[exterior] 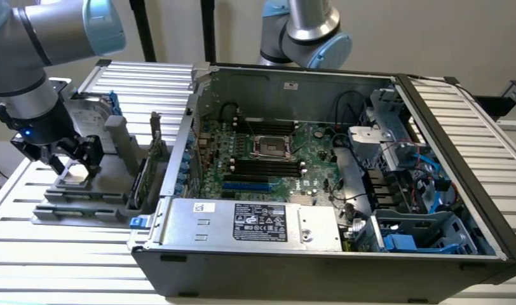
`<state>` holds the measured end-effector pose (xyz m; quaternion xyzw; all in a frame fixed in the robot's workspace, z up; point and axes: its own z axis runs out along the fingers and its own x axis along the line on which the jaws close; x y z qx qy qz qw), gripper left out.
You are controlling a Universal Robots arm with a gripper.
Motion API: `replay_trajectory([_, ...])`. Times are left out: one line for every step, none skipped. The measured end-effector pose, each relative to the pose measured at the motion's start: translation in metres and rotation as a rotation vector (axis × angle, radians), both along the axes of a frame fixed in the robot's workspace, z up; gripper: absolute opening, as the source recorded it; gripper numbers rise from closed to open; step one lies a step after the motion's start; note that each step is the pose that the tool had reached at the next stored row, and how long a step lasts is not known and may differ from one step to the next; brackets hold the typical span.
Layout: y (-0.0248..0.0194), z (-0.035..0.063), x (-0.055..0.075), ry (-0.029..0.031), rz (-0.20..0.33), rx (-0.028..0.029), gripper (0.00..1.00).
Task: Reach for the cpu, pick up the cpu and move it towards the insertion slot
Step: 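Pick up the cpu and move it towards the insertion slot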
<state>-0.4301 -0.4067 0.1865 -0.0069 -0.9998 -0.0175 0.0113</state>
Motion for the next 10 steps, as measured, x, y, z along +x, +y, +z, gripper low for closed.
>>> replay_trajectory([0.0000,0.0000,-0.0002,0.0001,0.000,0.0000,0.71])
replay_trajectory([0.0000,-0.0002,-0.0003,0.0000,0.000,0.0000,0.71])
replay_trajectory([0.0000,-0.0002,-0.0005,0.0000,0.000,0.0000,0.71])
replay_trajectory([0.0000,-0.0003,-0.0007,0.0001,0.000,0.0000,0.71])
replay_trajectory([0.0000,-0.0004,-0.0008,0.0000,0.000,0.0000,0.71])
replay_trajectory([0.0000,-0.0004,-0.0008,0.0001,0.000,0.0000,0.71])
replay_trajectory([0.0000,-0.0004,-0.0008,0.0001,0.000,0.0000,0.71])
replay_trajectory([0.0000,-0.0004,-0.0009,0.0001,0.000,-0.0001,0.69])
replay_trajectory([0.0000,-0.0004,-0.0009,0.0002,0.000,-0.0001,0.69])
replay_trajectory([0.0000,-0.0004,-0.0009,0.0002,0.000,-0.0001,0.62])
